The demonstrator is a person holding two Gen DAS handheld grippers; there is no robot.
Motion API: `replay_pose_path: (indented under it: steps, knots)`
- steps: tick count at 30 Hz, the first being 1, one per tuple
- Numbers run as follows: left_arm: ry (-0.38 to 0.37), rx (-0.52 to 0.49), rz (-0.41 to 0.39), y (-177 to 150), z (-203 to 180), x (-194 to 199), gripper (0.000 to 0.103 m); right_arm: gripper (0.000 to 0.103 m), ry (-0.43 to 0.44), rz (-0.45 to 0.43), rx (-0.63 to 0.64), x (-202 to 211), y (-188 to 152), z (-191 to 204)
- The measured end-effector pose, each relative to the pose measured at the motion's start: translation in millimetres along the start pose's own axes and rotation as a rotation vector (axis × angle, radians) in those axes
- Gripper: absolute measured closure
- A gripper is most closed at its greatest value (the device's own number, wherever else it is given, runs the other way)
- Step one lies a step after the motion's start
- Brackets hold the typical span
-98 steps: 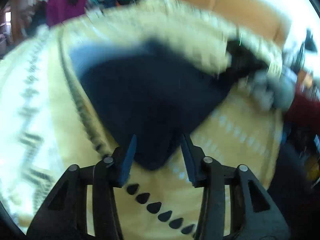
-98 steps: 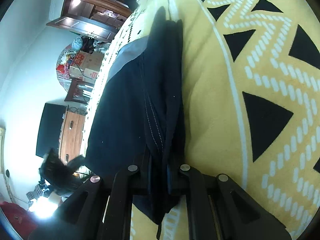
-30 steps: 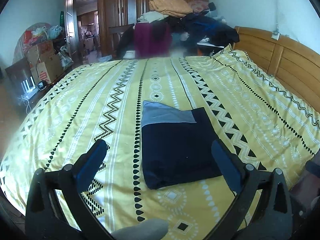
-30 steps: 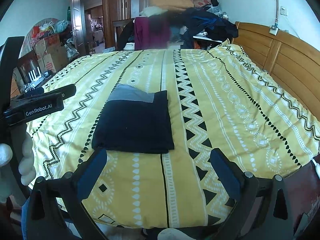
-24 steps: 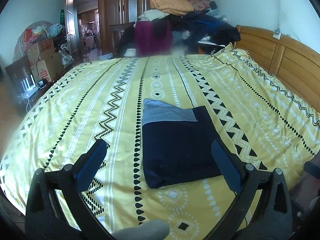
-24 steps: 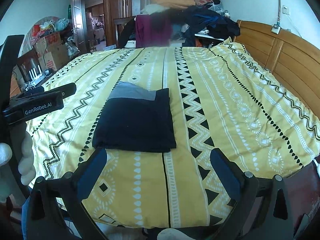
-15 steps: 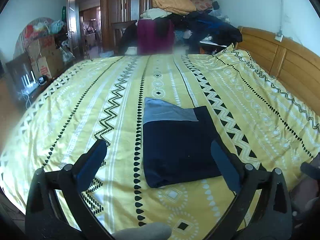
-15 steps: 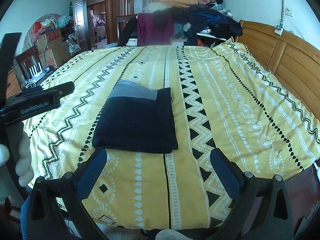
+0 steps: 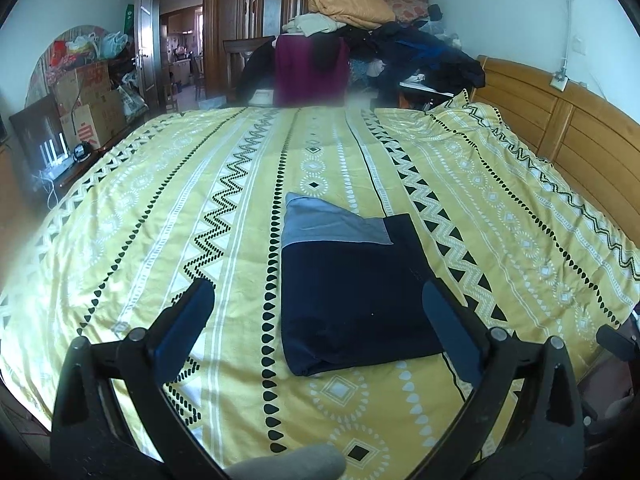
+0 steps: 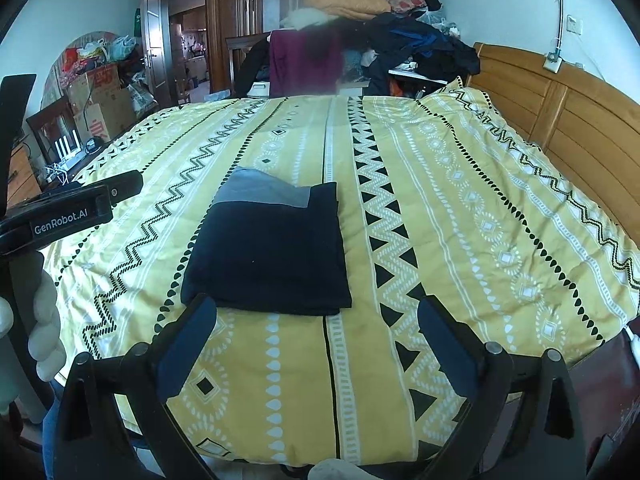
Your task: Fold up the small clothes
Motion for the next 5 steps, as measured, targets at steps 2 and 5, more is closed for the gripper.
replay_pose_path:
  steps: [2,5]
  knots:
    - [-0.008,0.012,0.004,0.3,0.7,-1.1,0.000,0.000,-0.010,-0.011,0.006,2.9,-0.6,0.1]
    - [0.010,0.021,-0.040,3.5,2.2,6.2,0.000,0.000,-0.002,-0.012,-0.003,4.9,-0.4,-0.6]
Point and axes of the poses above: each gripper's, at about its wrist camera, not at the fingertips, and x roughly against the way its jaws point, z to its left, y to its top, the point moved 6 cm from there along -x, roughly the way its jaws point, and after that the axes turned 7 degrees about -x, right-handed, at the moved point
